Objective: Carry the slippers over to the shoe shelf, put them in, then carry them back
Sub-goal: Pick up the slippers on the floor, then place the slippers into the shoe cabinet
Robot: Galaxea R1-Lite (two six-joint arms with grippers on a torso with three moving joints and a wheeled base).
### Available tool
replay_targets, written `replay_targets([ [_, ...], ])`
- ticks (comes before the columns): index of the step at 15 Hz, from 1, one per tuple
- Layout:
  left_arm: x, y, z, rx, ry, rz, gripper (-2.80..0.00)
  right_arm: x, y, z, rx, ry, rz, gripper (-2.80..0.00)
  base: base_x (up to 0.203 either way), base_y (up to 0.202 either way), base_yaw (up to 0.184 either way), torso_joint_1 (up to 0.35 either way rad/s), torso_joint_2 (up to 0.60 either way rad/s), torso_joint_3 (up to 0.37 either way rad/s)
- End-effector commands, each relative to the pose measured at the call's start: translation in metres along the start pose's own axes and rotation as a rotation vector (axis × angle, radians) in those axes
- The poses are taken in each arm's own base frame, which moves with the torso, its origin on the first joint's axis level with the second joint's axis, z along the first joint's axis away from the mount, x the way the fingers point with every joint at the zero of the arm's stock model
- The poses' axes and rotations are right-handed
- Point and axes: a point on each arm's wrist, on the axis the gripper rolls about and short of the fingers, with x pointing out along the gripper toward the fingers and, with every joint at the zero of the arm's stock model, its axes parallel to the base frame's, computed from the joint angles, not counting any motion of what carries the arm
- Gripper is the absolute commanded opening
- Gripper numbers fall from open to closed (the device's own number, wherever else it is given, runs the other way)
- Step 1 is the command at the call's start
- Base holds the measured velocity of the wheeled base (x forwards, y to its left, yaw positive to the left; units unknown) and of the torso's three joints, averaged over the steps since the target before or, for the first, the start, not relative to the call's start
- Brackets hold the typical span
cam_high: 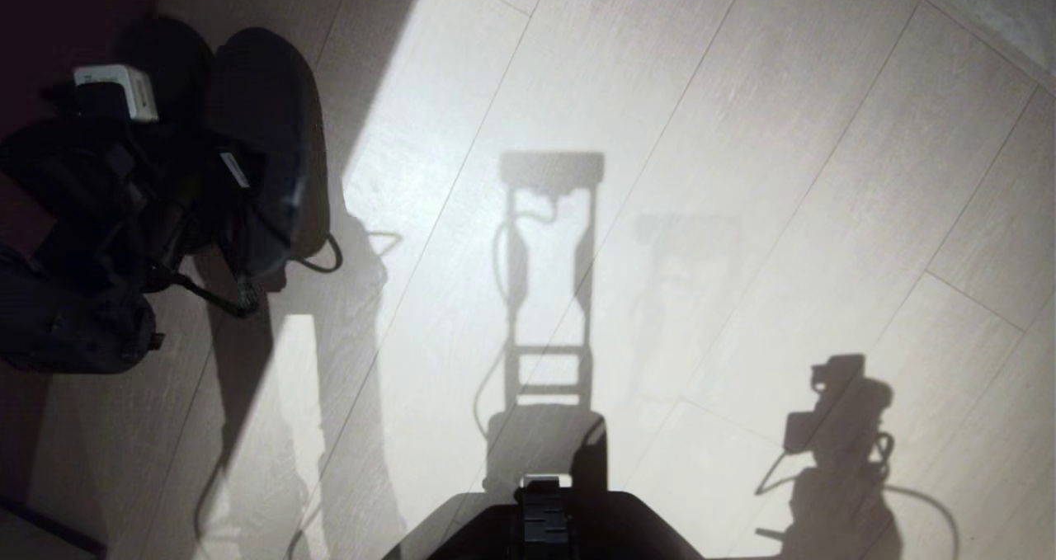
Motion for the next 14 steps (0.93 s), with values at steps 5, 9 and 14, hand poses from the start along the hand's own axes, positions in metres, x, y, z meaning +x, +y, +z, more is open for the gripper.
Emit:
replay_targets([
  [5, -0.043, 0.033, 0.063, 0.038, 0.089, -0.108, -2.80, 0.000, 0.000, 0.000, -0.001, -0.003, 0.000, -2.80, 0.000, 0.000, 0.000, 0.000, 0.00, 0.000],
  [9, -0.074, 0.050, 0.092, 0.050, 0.160, -0.202, -2.80, 0.000, 0.000, 0.000, 0.001, -0.003, 0.001, -2.80, 0.000, 0.000, 0.000, 0.000, 0.00, 0.000],
  [14, -0.098, 0.071, 0.098, 0.053, 0.174, -0.186, -2.80, 0.000, 0.000, 0.000, -0.001, -0.003, 0.000, -2.80, 0.000, 0.000, 0.000, 0.000, 0.00, 0.000],
])
